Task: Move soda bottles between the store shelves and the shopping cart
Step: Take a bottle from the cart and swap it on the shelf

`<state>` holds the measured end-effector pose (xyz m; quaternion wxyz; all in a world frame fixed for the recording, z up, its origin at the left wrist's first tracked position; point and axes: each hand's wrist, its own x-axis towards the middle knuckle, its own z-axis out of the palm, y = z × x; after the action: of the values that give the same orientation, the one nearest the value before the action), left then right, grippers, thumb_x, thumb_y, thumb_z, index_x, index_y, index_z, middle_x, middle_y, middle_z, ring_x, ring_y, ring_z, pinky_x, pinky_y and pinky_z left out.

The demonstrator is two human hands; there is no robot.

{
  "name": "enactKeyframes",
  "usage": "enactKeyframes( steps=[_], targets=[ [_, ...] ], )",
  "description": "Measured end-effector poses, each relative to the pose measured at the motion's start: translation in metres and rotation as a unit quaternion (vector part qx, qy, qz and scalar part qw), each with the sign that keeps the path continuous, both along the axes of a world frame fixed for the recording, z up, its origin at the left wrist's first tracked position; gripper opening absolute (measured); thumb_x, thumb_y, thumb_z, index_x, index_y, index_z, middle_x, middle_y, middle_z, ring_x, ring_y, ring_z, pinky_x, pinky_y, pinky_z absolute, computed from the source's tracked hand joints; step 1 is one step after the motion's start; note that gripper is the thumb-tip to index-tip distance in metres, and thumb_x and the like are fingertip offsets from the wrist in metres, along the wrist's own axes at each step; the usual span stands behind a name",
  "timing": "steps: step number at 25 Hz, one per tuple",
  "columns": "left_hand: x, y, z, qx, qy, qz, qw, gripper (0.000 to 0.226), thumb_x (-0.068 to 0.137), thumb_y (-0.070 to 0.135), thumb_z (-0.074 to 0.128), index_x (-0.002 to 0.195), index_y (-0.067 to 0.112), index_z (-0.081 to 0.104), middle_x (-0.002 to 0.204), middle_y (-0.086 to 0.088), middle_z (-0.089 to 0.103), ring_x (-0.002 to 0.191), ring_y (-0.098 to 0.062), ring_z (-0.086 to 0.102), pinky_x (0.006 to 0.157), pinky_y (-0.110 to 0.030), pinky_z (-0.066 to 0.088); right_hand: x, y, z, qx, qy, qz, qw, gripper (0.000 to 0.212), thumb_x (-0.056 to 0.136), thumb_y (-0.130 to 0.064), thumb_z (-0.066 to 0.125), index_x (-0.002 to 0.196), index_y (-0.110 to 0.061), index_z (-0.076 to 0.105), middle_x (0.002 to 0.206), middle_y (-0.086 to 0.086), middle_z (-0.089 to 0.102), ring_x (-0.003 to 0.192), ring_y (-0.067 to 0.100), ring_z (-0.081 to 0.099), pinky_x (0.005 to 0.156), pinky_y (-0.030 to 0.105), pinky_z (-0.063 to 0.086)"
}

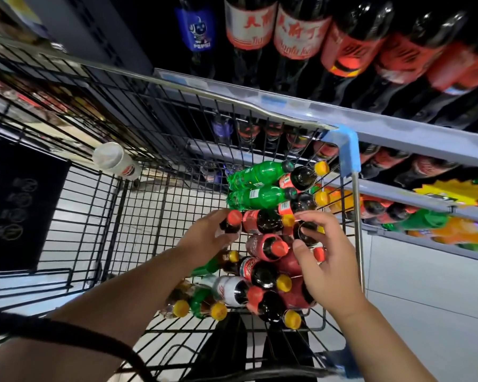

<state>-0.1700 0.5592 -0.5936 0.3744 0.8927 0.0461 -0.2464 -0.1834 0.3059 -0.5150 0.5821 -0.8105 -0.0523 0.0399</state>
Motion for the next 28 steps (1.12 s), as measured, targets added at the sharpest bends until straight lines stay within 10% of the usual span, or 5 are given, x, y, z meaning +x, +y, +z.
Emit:
enactKeyframes(
  steps=[10,18,28],
  targets=[
    [0.009,0.01,0.052,-0.102,-0.041,0.107,0.988,0.047,0.088,0.032,0.075,0.106,0.069,0.053,0.104,0.048,0.059,0.1,0.025,0.053,0.074,-0.005,0.039,0.005,0.007,-0.009,-0.078,0.08,0.026,0.993,0.04,0.086,-0.035,0.07,0.121,-0.042,0.054,0.121,-0.038,0.053,0.114,-0.01,0.055,0.094,0.011,0.043],
    [0.014,0.011,0.097,-0.214,-0.041,0.075,0.973,0.039,0.09,0.033,0.074,0.124,0.048,0.061,0.12,0.021,0.069,0.112,-0.002,0.063,0.085,-0.016,0.055,0.021,0.053,-0.02,-0.105,0.115,0.09,0.984,0.075,0.078,-0.035,0.085,0.144,-0.026,0.05,0.137,-0.014,0.06,0.122,0.005,0.057,0.1,0.025,0.049],
    [0.008,0.014,0.132,-0.298,-0.005,0.155,0.942,0.052,0.083,0.066,0.061,0.126,0.036,0.064,0.119,0.011,0.072,0.11,-0.016,0.068,0.082,-0.036,0.06,-0.002,0.062,0.015,0.05,0.196,0.069,0.977,0.069,0.059,-0.044,0.086,0.122,-0.04,0.059,0.11,-0.014,0.072,0.098,0.004,0.071,0.074,0.024,0.06]
  ],
)
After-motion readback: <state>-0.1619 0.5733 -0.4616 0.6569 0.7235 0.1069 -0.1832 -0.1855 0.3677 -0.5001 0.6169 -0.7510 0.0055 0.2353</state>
